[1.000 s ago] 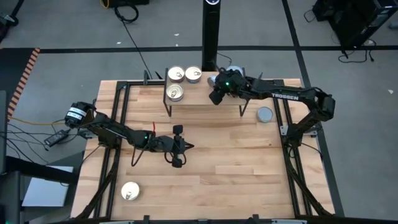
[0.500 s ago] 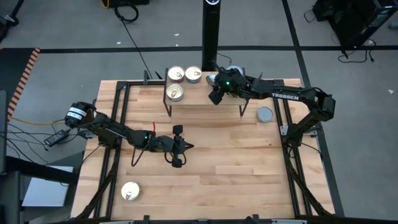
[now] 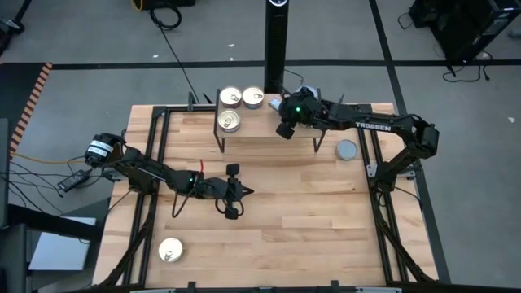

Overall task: Stack canned seafood by type on shelf
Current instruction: Put the left green tuna can on the shelf

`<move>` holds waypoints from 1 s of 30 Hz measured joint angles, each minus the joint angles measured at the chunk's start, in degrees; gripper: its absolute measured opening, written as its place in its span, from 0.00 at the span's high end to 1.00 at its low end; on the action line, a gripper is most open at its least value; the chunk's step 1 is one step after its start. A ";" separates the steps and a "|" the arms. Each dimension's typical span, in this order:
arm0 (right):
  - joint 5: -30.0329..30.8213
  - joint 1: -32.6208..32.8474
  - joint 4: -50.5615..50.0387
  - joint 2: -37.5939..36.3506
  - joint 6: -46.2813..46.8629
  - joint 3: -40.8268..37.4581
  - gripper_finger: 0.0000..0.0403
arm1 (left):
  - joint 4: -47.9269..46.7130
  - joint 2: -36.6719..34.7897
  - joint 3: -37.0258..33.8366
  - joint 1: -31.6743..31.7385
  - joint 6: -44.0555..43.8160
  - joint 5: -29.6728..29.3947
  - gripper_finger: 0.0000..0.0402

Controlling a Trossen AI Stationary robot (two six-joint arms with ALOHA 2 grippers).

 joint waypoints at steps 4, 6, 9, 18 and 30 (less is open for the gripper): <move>1.53 1.95 -1.07 0.00 -7.07 0.00 0.60 | 0.00 0.00 0.00 0.00 0.00 0.01 0.99; 1.87 2.63 -2.26 -0.09 -8.79 0.08 0.60 | 0.02 0.00 0.00 0.00 0.00 -0.01 0.99; 4.12 3.85 -4.33 -0.24 -10.82 0.15 0.60 | 0.02 0.00 0.00 0.00 0.02 0.01 0.99; 6.62 5.41 -5.51 -0.22 -14.17 0.15 0.60 | 0.06 0.00 0.00 0.00 0.00 0.01 0.99; -0.56 5.60 -6.49 -0.22 -13.47 0.15 0.56 | 0.07 0.00 0.00 0.00 0.01 0.01 0.99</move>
